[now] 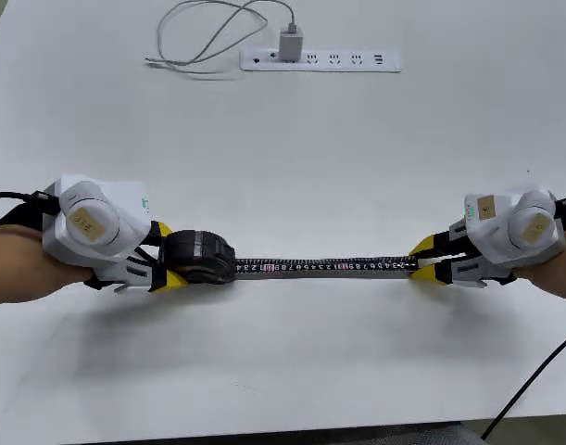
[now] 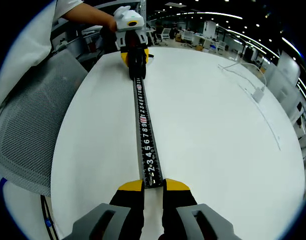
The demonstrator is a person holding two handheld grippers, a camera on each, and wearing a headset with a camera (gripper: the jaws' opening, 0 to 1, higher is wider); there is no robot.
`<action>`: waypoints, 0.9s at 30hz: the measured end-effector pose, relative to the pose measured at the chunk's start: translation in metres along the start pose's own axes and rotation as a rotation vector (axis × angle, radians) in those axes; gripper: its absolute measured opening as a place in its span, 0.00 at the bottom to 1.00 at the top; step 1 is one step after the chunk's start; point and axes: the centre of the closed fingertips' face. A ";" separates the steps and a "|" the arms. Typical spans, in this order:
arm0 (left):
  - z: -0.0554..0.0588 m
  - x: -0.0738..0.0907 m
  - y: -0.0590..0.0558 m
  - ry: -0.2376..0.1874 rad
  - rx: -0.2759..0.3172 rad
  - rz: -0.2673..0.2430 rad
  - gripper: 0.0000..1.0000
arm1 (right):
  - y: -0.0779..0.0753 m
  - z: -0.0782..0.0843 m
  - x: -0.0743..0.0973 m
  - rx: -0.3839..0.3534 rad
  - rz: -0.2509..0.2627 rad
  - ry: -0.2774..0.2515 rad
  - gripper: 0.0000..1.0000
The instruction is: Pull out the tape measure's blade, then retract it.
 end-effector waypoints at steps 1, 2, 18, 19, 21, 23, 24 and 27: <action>0.000 0.000 0.001 0.003 0.007 -0.001 0.27 | 0.000 0.000 0.000 0.001 -0.003 0.007 0.09; 0.000 0.000 0.000 0.007 0.007 -0.001 0.27 | 0.000 0.000 0.000 0.006 -0.007 0.019 0.09; 0.001 0.001 0.000 0.018 0.001 -0.002 0.28 | 0.000 0.004 0.003 0.060 -0.031 0.103 0.11; 0.001 0.001 0.000 0.018 -0.001 -0.003 0.28 | -0.001 0.005 0.003 0.061 -0.030 0.106 0.11; 0.001 0.001 0.000 0.018 -0.002 -0.002 0.28 | -0.001 0.005 0.004 0.063 -0.030 0.107 0.11; 0.001 0.001 0.000 0.017 -0.003 -0.004 0.28 | -0.001 0.006 0.004 0.066 -0.029 0.108 0.11; 0.001 0.002 -0.001 0.018 -0.003 -0.004 0.28 | 0.000 0.005 0.005 0.064 -0.028 0.109 0.12; 0.001 0.001 -0.001 0.020 -0.006 -0.008 0.29 | 0.000 0.004 0.006 0.037 -0.026 0.100 0.15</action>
Point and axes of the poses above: the centre of the closed fingertips' face, and the gripper's own axes: x roughly backward along the fingers, y roughly to its left, z roughly out of its underside, and after that the axes turned 3 degrees about y, right-handed
